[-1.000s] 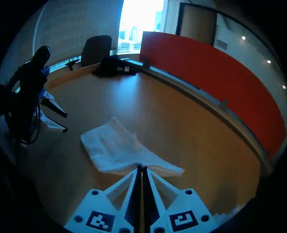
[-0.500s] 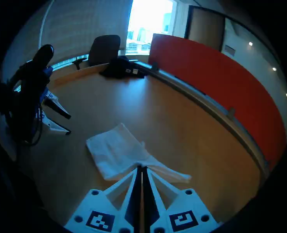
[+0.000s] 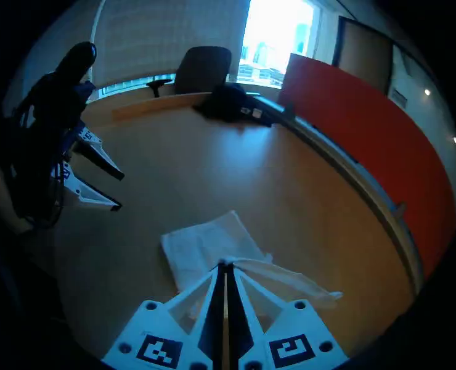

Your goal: Fold towel

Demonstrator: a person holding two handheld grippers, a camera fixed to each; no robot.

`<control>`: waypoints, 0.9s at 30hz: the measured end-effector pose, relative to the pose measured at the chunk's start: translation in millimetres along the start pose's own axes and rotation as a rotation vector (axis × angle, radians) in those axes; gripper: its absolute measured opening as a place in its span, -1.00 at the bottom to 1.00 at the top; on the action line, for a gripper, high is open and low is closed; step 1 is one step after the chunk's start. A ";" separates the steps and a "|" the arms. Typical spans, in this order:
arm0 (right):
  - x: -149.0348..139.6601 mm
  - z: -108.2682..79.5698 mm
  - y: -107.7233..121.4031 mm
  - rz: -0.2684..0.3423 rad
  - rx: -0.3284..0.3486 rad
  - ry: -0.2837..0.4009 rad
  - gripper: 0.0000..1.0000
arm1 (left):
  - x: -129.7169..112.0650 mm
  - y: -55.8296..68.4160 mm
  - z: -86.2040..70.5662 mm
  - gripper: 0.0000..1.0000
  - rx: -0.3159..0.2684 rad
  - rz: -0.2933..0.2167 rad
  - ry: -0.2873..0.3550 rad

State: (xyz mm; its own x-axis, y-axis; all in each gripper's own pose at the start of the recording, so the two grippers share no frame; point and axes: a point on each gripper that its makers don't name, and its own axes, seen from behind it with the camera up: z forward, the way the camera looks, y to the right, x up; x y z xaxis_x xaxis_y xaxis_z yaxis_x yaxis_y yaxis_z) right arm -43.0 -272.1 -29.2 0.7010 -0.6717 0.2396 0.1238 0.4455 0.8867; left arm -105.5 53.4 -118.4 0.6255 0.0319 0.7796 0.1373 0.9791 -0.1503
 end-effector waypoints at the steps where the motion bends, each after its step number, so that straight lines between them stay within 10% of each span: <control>1: 1.1 6.0 -4.7 -0.006 0.012 -0.005 -0.80 | -0.4 -1.4 -2.1 0.88 0.001 -0.004 0.002; 14: -2.1 68.5 -62.4 -0.062 0.143 -0.071 -0.78 | -15.5 -24.6 -18.7 0.89 0.034 -0.065 0.011; 27: -10.1 76.6 -65.6 -0.038 0.153 -0.095 -0.75 | -16.1 -28.2 -18.2 0.89 0.033 -0.069 0.016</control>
State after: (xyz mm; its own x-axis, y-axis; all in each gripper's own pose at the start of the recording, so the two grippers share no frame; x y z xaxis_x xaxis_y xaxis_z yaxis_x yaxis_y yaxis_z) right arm -112.0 -339.9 -59.5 0.6276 -0.7423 0.2348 0.0356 0.3287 0.9438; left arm -105.5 21.6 -137.8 0.6277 -0.0388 0.7774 0.1553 0.9849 -0.0762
